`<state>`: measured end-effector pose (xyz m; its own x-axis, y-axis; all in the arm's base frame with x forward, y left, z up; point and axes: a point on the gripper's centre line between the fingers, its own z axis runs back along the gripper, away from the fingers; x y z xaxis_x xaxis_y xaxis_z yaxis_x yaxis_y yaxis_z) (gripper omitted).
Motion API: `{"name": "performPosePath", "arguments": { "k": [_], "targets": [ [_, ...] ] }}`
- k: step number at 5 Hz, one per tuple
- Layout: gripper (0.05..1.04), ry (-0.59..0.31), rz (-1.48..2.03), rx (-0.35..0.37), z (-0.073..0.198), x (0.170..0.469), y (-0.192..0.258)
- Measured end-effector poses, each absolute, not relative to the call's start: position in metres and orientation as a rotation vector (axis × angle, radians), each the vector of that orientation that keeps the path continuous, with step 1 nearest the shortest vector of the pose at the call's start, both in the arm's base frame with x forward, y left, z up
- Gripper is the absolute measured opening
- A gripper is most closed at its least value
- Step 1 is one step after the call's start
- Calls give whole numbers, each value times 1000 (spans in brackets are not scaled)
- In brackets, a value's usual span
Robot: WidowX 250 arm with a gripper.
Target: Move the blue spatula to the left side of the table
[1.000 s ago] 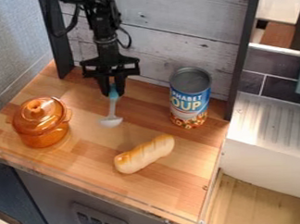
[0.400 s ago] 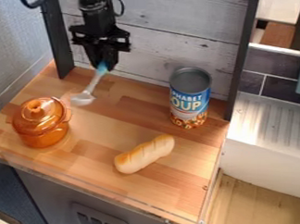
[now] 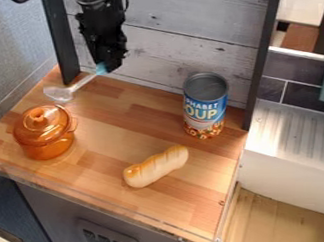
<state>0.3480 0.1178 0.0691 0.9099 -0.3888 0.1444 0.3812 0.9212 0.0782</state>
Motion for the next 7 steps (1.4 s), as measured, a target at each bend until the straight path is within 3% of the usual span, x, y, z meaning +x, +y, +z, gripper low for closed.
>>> {"name": "performPosePath", "arguments": {
  "k": [3, 5, 7],
  "targets": [
    [328, -206, -968, 165, 65, 361, 112],
    [328, -241, -1242, 192, 44, 362, 90],
    [328, -165, -1273, 220, 8, 360, 87]
  ]
}}
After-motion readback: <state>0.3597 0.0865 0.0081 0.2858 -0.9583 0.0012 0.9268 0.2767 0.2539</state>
